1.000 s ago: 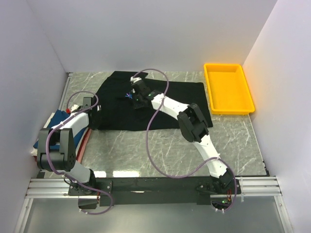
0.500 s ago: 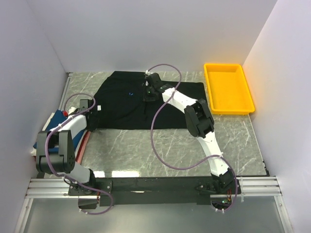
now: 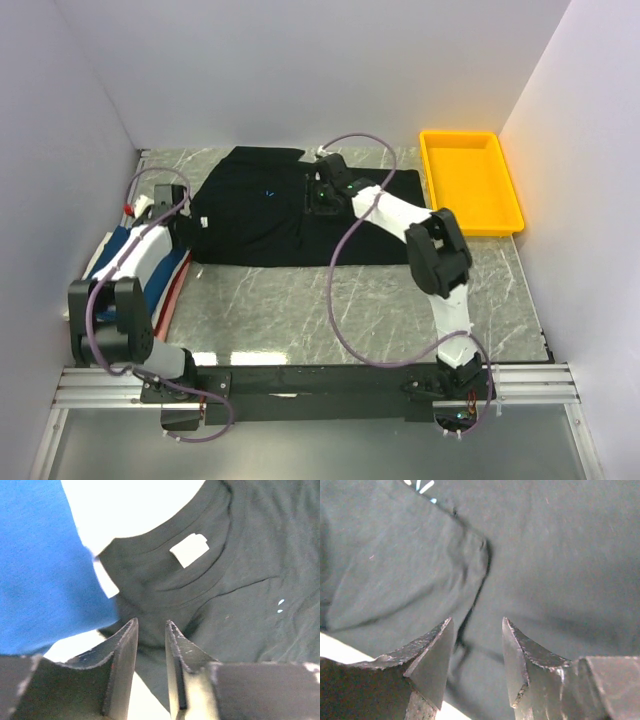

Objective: Fold and stack the t-shirts
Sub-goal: Fold the tshirt

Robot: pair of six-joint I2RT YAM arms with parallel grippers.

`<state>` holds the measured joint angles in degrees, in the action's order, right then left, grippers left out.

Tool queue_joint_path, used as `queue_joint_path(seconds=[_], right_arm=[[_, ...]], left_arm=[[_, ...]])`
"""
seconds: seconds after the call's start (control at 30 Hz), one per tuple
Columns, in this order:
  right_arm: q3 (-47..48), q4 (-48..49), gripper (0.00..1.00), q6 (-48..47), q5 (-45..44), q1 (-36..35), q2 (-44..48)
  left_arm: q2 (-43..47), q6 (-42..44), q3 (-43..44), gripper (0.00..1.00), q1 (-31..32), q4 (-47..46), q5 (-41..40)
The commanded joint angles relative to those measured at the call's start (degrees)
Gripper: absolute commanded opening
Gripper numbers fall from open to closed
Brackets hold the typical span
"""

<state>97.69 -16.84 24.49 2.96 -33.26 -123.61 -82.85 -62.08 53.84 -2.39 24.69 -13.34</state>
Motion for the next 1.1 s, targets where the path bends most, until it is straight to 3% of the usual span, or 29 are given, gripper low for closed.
queue_joint_path(seconds=[0.0, 0.17, 0.37, 1.07], right_arm=[[-7.2, 5.5, 0.51, 4.2, -1.0, -0.4, 8.6], [-22.6, 10.4, 0.5, 8.0, -2.2, -0.7, 16.7], [-34.0, 14.5, 0.5, 10.9, -2.9, -0.6, 21.0], [-42.1, 13.8, 0.5, 13.3, -0.9, 0.3, 21.8]], left_arm=[[-4.9, 1.1, 4.9, 0.36, 0.0, 0.1, 0.7], [-11.2, 0.3, 7.8, 0.48, 0.8, -0.1, 1.9], [-15.9, -0.6, 11.4, 0.47, 4.1, 1.4, 0.9], [-16.9, -3.5, 5.9, 0.3, 5.4, 4.8, -5.9]])
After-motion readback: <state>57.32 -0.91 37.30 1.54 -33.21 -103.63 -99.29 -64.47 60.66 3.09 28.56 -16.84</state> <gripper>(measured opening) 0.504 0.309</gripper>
